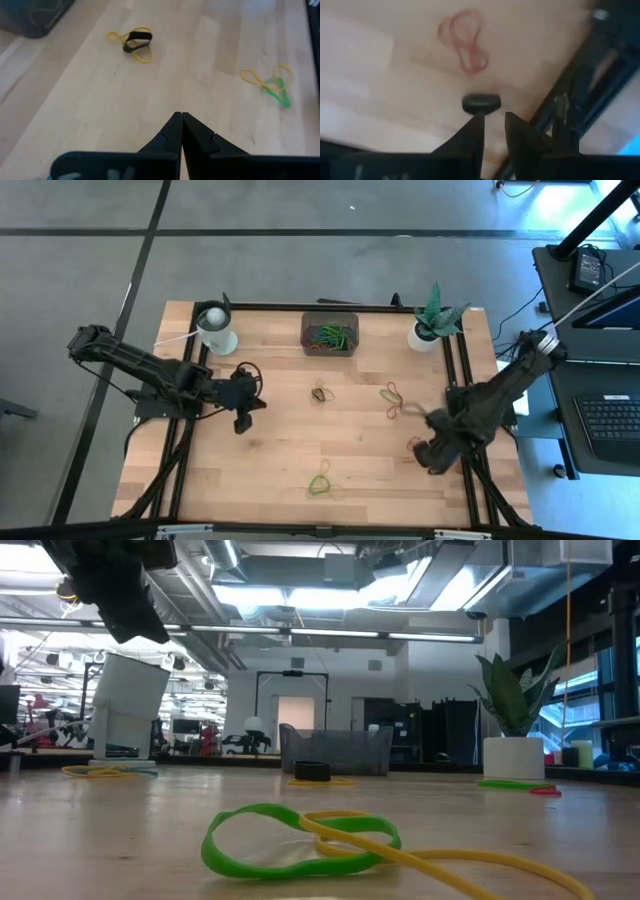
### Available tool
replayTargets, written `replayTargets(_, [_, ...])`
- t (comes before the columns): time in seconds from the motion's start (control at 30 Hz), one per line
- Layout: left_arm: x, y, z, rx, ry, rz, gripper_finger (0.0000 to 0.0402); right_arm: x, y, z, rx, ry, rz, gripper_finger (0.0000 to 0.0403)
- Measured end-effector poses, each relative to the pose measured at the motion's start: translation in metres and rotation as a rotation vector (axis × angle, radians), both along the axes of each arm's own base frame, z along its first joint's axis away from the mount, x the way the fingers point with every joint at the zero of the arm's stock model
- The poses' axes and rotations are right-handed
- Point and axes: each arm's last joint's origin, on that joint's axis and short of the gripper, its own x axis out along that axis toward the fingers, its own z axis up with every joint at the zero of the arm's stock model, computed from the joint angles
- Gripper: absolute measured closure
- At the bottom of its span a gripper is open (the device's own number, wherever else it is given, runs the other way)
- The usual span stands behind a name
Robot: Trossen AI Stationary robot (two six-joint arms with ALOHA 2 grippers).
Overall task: Pick and place rubber bands into bin
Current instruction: Put the black rubber band into the bin
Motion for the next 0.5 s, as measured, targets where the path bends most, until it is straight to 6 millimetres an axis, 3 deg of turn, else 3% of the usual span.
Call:
replayTargets(0.3, [-0.002,-0.003,0.002,-0.05,0.013,-0.126,0.0398,0.003,0.05,-0.036,0.079,-0.034,0.736,0.0273])
replayTargets(0.5, [-0.002,-0.003,0.002,-0.051,0.011,-0.125,0.0398,0.004,0.064,-0.058,0.108,0.022,0.949,0.0242])
